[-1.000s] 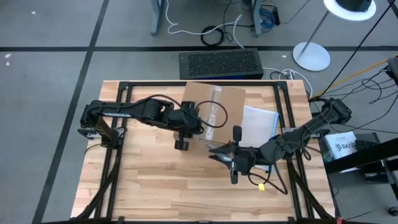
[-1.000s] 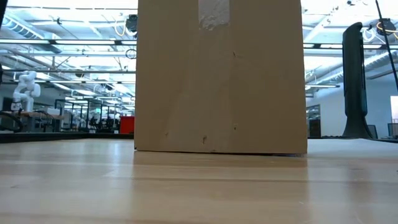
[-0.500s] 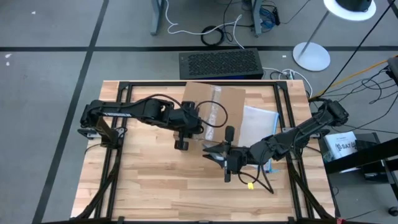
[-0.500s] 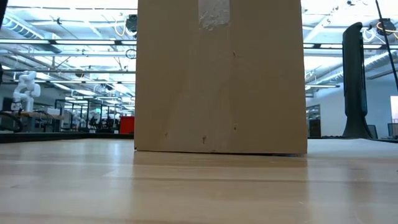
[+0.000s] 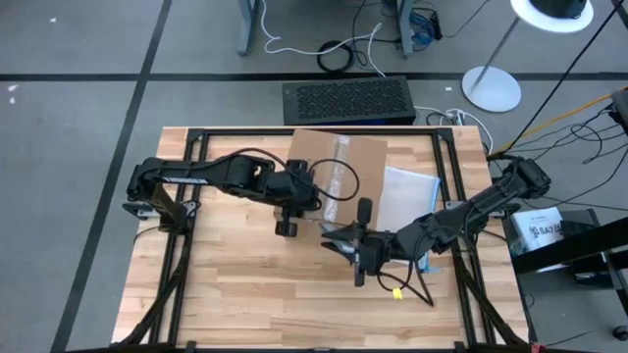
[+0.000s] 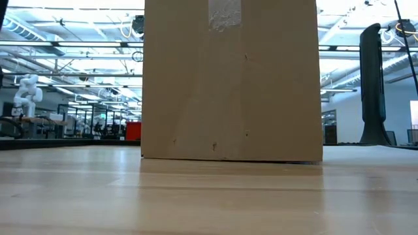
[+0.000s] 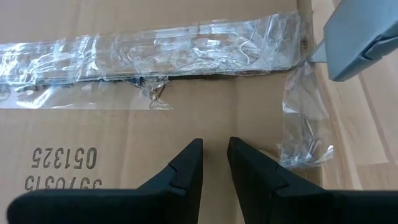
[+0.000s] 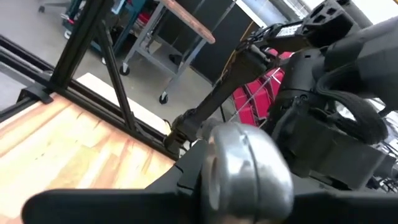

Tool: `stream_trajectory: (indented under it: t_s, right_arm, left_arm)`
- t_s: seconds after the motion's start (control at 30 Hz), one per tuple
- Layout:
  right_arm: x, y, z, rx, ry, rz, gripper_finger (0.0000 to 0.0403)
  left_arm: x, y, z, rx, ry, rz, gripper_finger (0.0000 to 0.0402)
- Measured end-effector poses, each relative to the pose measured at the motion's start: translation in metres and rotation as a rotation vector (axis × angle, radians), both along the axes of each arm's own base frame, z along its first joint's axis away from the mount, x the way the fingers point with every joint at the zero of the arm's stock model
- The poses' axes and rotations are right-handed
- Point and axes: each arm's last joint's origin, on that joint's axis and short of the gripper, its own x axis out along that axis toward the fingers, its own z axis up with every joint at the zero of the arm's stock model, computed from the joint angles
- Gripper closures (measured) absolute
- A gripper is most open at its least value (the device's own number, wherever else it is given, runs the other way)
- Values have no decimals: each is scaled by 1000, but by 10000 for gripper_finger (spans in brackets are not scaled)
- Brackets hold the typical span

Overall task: Unpack boxes
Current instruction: Open the cardboard box using the gray cutter

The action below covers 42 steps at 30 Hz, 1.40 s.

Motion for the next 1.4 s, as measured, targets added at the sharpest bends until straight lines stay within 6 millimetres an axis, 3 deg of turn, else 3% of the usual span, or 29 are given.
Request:
stream_trajectory:
  t_s: [0.2, 0.53, 0.67, 1.13, 1.4]
  right_arm:
    - [-6, 2, 1, 1, 20, -16, 338]
    - [-37, 9, 10, 28, 72, -65, 339]
    - [-40, 13, 18, 37, 14, -40, 339]
    - [-14, -1, 9, 38, 15, 3, 339]
    - [-14, -3, 5, 40, 50, -11, 339]
  left_arm:
    - [0, 0, 0, 0, 1, 0, 313]
    - [0, 0, -3, 1, 7, 0, 313]
    - [1, 0, -3, -4, 5, -3, 313]
    - [1, 0, -3, -12, 7, -7, 313]
    - [0, -1, -3, -15, 8, -9, 313]
